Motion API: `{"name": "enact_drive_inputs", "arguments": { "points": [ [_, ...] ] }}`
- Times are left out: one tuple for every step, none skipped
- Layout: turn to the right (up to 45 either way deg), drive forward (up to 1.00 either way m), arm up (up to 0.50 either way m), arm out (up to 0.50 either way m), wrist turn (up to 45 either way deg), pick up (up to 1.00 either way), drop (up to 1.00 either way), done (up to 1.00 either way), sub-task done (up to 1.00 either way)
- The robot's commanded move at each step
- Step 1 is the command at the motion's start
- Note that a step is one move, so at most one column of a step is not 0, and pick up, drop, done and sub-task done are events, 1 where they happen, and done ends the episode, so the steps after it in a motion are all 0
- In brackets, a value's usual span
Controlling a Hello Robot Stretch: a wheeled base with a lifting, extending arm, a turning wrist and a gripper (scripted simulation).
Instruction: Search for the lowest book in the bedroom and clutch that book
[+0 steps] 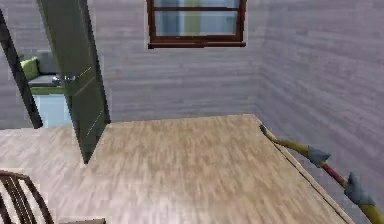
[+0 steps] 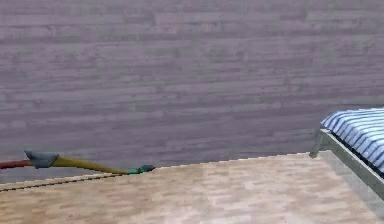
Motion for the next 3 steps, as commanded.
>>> {"name": "enact_drive_inputs", "arguments": {
  "points": [
    [-45.0,0.00,0.00,0.00,0.0,0.00,0.00,0.00,0.00],
    [-45.0,0.00,0.00,0.00,0.0,0.00,0.00,0.00,0.00],
    [-45.0,0.00,0.00,0.00,0.0,0.00,0.00,0.00,0.00]
  ]
}}
